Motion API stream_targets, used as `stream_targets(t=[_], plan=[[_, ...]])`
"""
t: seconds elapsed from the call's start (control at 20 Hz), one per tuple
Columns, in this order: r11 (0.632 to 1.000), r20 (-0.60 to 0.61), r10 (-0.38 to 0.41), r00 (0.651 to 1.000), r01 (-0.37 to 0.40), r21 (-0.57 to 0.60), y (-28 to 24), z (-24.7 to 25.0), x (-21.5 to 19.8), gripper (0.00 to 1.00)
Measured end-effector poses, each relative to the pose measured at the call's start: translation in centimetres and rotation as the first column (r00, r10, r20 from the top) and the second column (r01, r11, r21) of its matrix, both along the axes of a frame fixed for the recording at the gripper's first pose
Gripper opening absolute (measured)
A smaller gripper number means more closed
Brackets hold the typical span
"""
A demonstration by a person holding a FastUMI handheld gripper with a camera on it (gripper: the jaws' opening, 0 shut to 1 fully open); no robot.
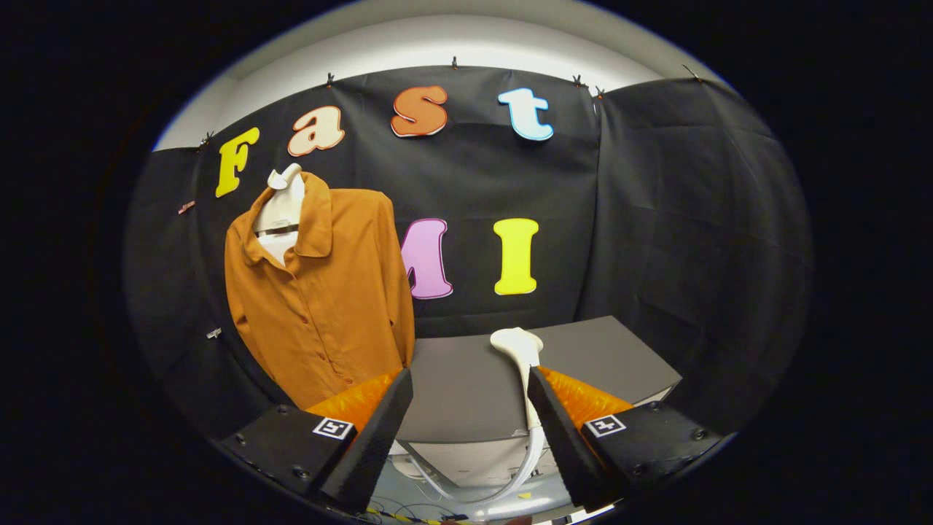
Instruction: Iron the clothes twice with a garment steamer, once on the left side and once on the right side.
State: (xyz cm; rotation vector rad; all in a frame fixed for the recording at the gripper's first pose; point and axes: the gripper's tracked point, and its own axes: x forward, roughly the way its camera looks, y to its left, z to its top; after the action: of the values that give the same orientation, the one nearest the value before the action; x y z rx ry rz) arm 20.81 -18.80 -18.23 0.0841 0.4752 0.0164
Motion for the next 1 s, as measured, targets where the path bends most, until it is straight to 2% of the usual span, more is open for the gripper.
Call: stream_targets(t=[0.3, 0.55, 0.7, 0.85, 0.95, 1.0], plan=[[0.997, -0.172, -0.029, 0.985, 0.040, 0.064, -5.7, -7.0, 5.8, 0.99], [0.990, -0.379, 0.008, 0.925, 0.047, 0.136, -7.5, -15.3, 7.4, 0.99], [0.986, -0.444, 0.029, 0.896, 0.048, 0.160, -7.6, -18.4, 8.1, 0.99], [0.985, -0.470, 0.029, 0.882, 0.054, 0.162, -8.0, -20.3, 9.1, 0.99], [0.986, -0.487, 0.029, 0.873, 0.057, 0.159, -8.0, -21.6, 9.6, 0.79], [0.984, -0.505, 0.049, 0.862, 0.046, 0.172, -7.7, -21.9, 9.4, 0.73]])
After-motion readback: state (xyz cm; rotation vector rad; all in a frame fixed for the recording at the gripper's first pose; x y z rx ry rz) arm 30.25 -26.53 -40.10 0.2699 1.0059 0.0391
